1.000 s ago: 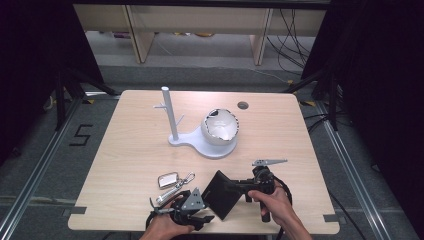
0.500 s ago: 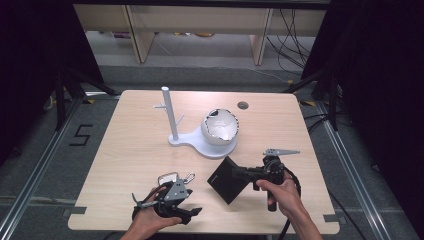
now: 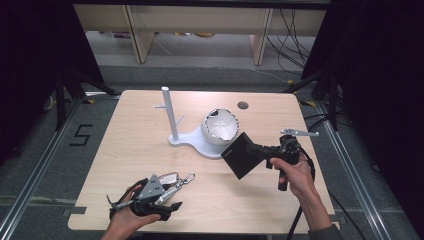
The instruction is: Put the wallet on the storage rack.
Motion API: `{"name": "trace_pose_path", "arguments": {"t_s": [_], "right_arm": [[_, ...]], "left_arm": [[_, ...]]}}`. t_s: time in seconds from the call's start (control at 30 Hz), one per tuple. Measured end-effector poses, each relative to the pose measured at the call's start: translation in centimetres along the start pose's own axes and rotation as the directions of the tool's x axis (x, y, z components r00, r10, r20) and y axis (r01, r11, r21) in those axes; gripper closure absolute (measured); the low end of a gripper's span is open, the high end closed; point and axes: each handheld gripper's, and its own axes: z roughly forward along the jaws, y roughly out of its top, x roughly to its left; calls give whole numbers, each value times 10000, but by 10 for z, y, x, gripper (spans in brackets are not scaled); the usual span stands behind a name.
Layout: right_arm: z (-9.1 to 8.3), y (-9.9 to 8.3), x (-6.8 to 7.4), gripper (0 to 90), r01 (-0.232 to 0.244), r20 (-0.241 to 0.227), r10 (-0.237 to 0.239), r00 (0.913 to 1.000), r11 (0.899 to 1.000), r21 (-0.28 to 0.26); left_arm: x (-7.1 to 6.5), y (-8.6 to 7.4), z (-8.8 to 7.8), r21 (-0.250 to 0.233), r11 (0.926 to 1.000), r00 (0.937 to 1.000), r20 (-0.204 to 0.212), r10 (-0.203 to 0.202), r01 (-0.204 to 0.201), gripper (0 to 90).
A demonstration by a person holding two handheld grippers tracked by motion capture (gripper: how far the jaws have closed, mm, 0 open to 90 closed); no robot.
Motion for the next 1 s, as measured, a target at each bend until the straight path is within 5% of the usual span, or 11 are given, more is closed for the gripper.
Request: {"name": "trace_pose_path", "arguments": {"t_s": [0.03, 0.17, 0.27, 0.3, 0.37, 0.43, 0.47, 1.0], "right_arm": [[-2, 7, -4, 775, 263, 151, -260, 9995, 9995, -163], [-4, 22, -8, 776, -38, 403, 53, 9992, 9992, -389], [-3, 30, -13, 776, 203, 531, -172, 9984, 9982, -571], [-3, 34, -11, 776, -273, 526, 301, 9982, 9983, -516], [0, 42, -18, 776, 29, 686, 24, 9976, 9971, -761], [1, 48, -18, 776, -320, 647, 375, 9972, 9960, -836], [4, 52, -22, 776, -98, 775, 174, 9968, 9952, -975], [52, 85, -43, 777, -975, 1329, 1158, 9843, 9857, -1371]], "left_arm": [[1, -1, -2, 101, 9999, 10000, -68, 19, -19, 297], [7, -8, -5, 117, 9999, 9996, -293, 12, -9, 284], [9, -11, -8, 182, 9998, 9993, -376, -87, 94, 278], [10, -12, -8, 136, 9998, 9991, -402, -142, 148, 275], [11, -13, -8, 185, 9997, 9989, -448, -130, 138, 266], [13, -15, -8, 159, 9995, 9982, -537, -256, 265, 258], [15, -16, -8, 249, 9994, 9979, -606, -217, 233, 252], [17, -20, -6, 233, 9985, 9973, -546, -485, 499, 237]]}}
